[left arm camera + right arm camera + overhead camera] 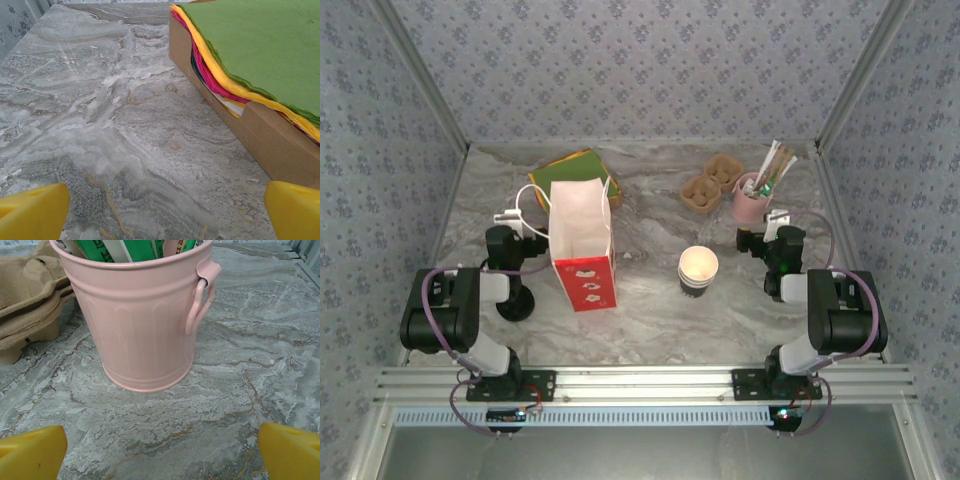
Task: Pack the takeout coffee
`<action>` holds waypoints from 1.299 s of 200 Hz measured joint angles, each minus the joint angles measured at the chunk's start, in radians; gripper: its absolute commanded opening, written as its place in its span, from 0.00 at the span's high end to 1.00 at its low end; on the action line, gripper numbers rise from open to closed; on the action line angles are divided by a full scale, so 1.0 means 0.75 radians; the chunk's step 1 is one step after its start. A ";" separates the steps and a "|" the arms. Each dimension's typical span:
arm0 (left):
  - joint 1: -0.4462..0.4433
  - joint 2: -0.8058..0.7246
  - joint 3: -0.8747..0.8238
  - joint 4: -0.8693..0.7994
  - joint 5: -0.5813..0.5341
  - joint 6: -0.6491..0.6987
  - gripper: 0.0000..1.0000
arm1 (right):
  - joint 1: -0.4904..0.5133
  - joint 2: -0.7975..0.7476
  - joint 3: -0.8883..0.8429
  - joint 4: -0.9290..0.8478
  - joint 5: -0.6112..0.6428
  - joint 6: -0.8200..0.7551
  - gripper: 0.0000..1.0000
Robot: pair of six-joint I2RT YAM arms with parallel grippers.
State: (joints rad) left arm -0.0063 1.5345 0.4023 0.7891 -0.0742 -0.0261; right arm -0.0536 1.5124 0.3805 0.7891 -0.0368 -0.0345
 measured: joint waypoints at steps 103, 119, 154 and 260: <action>0.023 -0.268 0.322 -0.604 -0.080 -0.073 0.00 | -0.010 -0.240 0.096 -0.334 0.077 0.064 0.00; 0.023 -0.374 0.433 -0.782 -0.135 -0.145 0.00 | -0.033 -0.370 0.136 -0.463 0.106 0.129 0.00; 0.024 -0.516 0.638 -1.206 -0.205 -0.347 0.00 | -0.129 -0.613 0.250 -0.832 0.178 0.366 0.00; 0.013 -0.684 1.089 -1.877 -0.105 -0.692 0.00 | 0.016 -0.703 0.828 -1.737 0.128 0.709 0.06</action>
State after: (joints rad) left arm 0.0036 1.0218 1.2190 -0.6189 -0.1528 -0.5449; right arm -0.0418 0.9848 1.0012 -0.5140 0.0589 0.4973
